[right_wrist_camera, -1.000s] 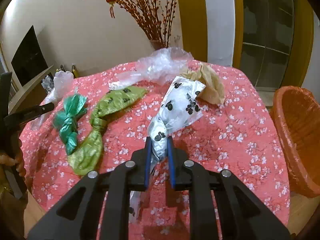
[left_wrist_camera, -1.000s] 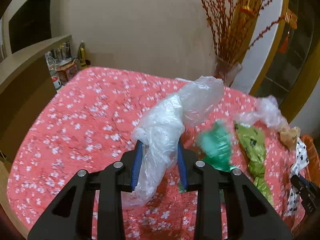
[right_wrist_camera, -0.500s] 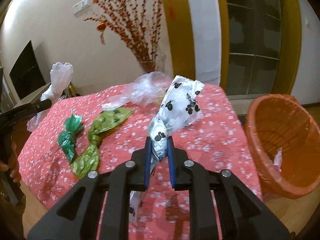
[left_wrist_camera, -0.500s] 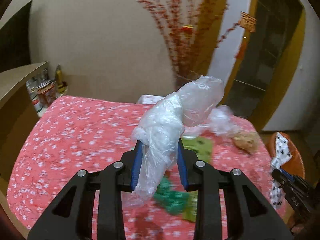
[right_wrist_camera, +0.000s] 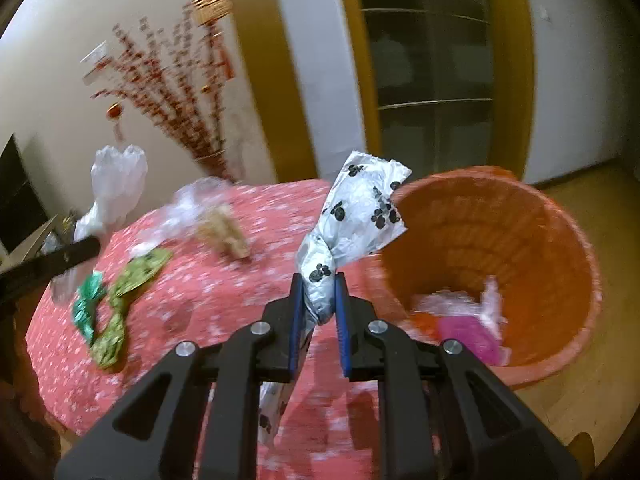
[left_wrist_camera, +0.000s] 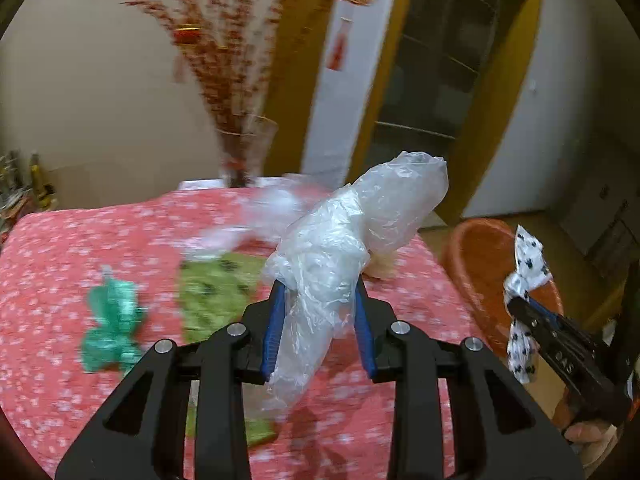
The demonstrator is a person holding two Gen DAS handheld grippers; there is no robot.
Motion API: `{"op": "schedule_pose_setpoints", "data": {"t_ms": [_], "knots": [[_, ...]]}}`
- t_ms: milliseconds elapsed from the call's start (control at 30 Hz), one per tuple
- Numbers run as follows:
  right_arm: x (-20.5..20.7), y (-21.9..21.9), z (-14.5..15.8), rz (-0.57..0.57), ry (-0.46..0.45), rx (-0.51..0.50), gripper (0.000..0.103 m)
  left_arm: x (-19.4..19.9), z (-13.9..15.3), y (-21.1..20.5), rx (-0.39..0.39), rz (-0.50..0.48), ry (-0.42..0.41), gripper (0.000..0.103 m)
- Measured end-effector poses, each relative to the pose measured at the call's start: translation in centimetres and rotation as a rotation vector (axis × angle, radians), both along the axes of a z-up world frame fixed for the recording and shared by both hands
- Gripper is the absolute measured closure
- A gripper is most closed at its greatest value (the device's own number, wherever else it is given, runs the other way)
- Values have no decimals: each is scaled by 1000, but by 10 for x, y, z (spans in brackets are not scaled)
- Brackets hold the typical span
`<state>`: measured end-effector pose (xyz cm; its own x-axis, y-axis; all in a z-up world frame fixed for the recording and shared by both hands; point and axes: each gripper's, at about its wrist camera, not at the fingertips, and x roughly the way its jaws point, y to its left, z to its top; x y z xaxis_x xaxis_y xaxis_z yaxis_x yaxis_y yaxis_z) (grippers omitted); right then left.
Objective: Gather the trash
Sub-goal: 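Carry both bags over the orange basket and open both grippers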
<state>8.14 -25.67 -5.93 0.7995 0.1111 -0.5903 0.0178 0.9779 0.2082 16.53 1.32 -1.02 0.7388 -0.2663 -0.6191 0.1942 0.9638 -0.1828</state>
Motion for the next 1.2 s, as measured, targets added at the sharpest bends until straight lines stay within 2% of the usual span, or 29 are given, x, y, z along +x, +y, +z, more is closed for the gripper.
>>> {"op": "schedule_pose_setpoints", "data": {"t_ms": [300,500,900,1133,1200], "knots": [[-9,-68,-2,-153,-4,11,87,9,-9,-72,-16,-145,23,71],[-12,-97,3,-207,-25,1,87,16,-11,-108,-25,-216,39,71],[8,-136,27,-252,-78,-32,87,45,-7,-180,-73,-331,62,71],[19,-153,23,-265,-72,-22,87,60,-18,-214,-92,-375,106,70],[22,-156,20,-263,-69,-15,84,64,-22,-219,-91,-382,116,70]]}}
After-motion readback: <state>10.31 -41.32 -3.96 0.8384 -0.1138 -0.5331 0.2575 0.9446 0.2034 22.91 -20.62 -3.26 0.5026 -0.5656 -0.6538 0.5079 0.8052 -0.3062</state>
